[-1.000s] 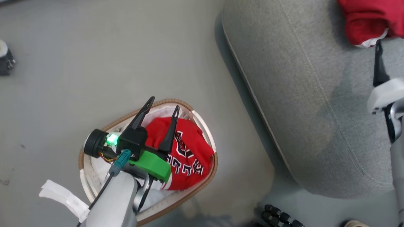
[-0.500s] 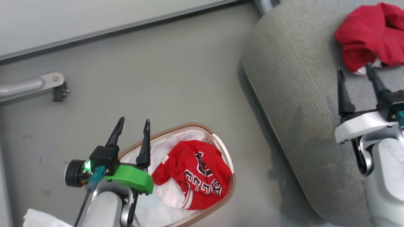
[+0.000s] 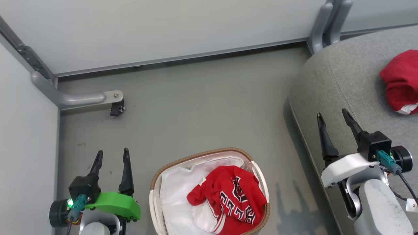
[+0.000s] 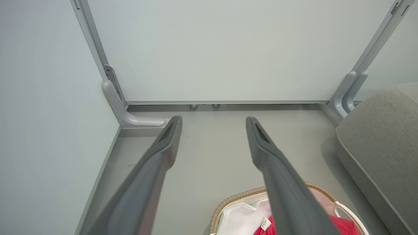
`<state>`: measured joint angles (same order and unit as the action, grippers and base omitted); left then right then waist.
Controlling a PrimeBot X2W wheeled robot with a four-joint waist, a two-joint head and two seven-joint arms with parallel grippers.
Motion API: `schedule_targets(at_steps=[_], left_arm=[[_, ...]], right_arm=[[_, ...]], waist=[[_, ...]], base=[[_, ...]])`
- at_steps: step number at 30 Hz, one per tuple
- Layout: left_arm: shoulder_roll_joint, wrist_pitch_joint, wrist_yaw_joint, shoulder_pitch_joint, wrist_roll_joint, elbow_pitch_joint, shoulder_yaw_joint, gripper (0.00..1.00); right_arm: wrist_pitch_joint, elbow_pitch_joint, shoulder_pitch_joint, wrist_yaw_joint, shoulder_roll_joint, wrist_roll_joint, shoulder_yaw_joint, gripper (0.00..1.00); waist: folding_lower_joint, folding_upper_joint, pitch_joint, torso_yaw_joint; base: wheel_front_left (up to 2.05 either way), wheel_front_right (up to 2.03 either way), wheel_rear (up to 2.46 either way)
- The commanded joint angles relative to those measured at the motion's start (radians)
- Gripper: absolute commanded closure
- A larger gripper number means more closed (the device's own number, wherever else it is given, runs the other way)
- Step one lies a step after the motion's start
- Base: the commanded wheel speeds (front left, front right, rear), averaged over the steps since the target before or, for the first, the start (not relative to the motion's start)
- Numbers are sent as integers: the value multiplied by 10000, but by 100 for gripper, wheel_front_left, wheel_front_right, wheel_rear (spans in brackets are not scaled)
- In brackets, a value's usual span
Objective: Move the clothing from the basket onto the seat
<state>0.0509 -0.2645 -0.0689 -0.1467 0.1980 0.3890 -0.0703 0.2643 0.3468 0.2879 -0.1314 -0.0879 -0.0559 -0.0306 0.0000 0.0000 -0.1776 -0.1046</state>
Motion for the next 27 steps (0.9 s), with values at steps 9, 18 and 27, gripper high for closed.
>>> schedule_targets(at_steps=[9, 18, 27], left_arm=[[5, 2, -19, 969, 119, 95, 321, 0], [5, 3, -141, 1446, 226, 60, 260, 0], [6, 3, -153, 1472, 262, -122, 109, 0]], right_arm=[[3, 192, -1070, 12, 165, -272, 172, 0], [3, 370, -1601, 12, 254, -726, 345, 0], [3, 212, -1469, 12, 290, -885, 466, 0]], waist=[[0, 0, 1361, 1130], [0, 0, 1670, 1273], [0, 0, 1437, 1141]], base=[[0, 0, 0], [0, 0, 0], [0, 0, 0]])
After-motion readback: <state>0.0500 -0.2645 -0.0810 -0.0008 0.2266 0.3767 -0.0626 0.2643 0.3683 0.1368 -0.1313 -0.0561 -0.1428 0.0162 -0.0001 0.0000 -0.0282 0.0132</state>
